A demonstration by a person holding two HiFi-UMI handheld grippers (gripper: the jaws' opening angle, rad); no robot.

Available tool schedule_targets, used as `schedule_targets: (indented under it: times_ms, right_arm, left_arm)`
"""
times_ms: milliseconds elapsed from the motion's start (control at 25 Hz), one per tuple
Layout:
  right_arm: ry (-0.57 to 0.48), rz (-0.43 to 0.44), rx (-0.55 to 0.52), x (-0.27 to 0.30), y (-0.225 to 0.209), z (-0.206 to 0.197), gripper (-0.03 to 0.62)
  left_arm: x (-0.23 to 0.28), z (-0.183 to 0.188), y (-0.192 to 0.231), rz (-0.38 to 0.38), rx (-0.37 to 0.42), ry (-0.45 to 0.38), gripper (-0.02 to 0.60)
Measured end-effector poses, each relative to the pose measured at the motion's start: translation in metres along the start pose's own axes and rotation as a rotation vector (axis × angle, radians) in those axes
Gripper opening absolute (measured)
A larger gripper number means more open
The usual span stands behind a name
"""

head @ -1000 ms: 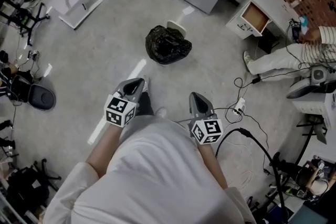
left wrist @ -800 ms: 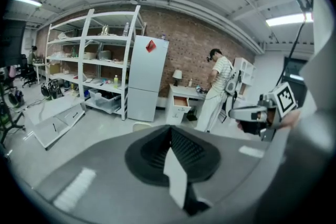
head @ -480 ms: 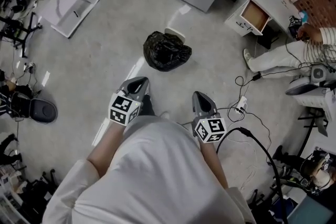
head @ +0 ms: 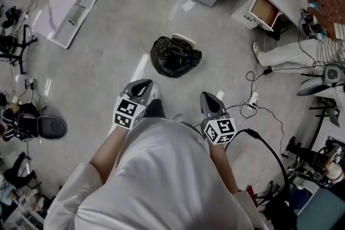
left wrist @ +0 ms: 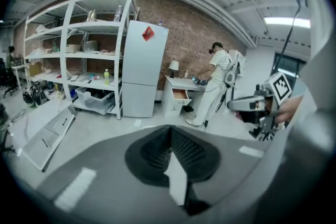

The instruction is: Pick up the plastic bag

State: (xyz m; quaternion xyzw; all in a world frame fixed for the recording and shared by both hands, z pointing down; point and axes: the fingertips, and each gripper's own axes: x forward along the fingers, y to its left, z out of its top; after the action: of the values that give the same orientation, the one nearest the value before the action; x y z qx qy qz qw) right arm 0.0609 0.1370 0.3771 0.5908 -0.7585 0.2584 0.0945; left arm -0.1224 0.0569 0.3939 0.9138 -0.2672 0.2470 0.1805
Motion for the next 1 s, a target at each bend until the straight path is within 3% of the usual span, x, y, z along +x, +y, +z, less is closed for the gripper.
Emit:
schedule_targets:
  times_ms: [200, 480, 1000]
  right_arm:
    - [0.032, -0.026, -0.008, 0.039, 0.007, 0.006, 0.002]
    - [0.075, -0.042, 0.028, 0.073, 0.006, 0.004, 0.002]
    - [0.22, 0.029, 0.046, 0.152, -0.074, -0.05, 0.002]
  left_arm:
    - [0.014, 0.001, 0.038, -0.063, 0.035, 0.022, 0.003]
    - [0.029, -0.008, 0.078, -0.057, 0.014, 0.058, 0.003]
    - [0.137, -0.062, 0.116, 0.0, -0.052, 0.185, 0.003]
